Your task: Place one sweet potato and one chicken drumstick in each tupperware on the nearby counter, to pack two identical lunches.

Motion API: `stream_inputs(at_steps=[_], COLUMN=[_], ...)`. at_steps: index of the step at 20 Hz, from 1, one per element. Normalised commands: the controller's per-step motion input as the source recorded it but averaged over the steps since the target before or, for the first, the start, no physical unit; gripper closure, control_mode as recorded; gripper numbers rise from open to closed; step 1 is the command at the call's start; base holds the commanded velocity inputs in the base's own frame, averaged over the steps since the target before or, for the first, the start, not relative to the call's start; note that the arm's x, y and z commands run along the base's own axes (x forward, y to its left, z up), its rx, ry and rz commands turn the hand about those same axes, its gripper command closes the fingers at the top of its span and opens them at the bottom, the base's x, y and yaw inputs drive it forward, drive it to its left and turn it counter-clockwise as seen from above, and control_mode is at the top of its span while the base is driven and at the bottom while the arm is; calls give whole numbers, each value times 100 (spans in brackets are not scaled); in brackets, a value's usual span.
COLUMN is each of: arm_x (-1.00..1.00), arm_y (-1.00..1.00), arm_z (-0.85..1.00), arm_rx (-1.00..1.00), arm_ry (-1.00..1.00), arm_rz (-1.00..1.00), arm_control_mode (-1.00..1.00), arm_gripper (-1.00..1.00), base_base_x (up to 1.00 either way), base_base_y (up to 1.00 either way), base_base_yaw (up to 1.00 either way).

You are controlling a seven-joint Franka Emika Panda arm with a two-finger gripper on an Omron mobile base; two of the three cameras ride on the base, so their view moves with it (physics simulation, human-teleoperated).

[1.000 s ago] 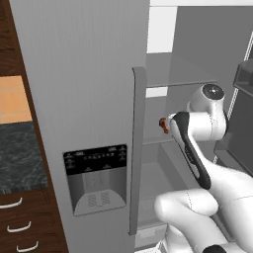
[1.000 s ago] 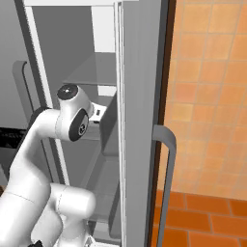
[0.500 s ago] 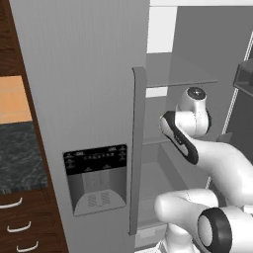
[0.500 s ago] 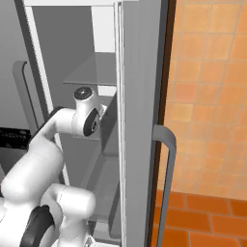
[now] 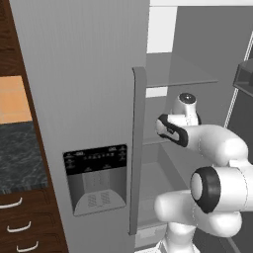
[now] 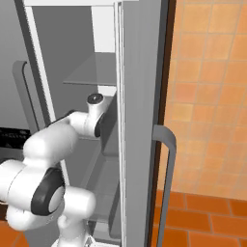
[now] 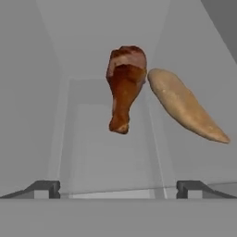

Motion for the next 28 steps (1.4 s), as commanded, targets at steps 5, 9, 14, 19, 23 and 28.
stream_inputs(at_steps=[5,9,14,19,23,28], arm_x=[42,35,44,39,14,0], arm_y=[-9,0,0,0,2,3], arm_z=[-32,-34,-34,-32,-59,-63], arm_rx=[0,0,0,0,0,0], arm_ry=[7,5,4,0,0,0], arm_rz=[0,0,0,0,0,0], arm_control_mode=[-100,-100,-100,-100,-100,-100], arm_gripper=[-100,-100,-100,-100,100,100], base_base_x=[0,0,0,0,0,0], base_base_y=[0,0,0,0,0,0], base_base_yaw=[0,0,0,0,0,0])
